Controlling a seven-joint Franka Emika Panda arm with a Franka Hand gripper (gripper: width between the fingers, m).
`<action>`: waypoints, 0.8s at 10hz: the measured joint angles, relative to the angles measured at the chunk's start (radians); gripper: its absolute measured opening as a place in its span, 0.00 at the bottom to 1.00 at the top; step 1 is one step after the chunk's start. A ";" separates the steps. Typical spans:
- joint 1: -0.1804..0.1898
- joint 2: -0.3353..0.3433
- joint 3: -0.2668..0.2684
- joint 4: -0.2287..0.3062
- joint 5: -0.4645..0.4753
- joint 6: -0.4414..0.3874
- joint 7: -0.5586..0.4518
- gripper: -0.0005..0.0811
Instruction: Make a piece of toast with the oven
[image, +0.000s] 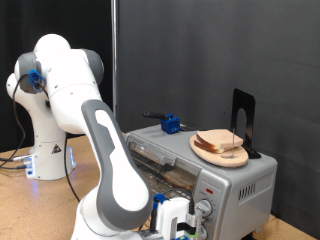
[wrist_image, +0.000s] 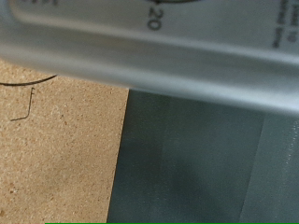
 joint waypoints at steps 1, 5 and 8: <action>0.002 0.000 0.000 0.000 0.000 0.002 -0.002 0.89; 0.001 -0.002 0.000 0.010 0.004 -0.010 -0.003 0.48; 0.000 -0.008 0.000 0.011 0.005 -0.029 0.000 0.13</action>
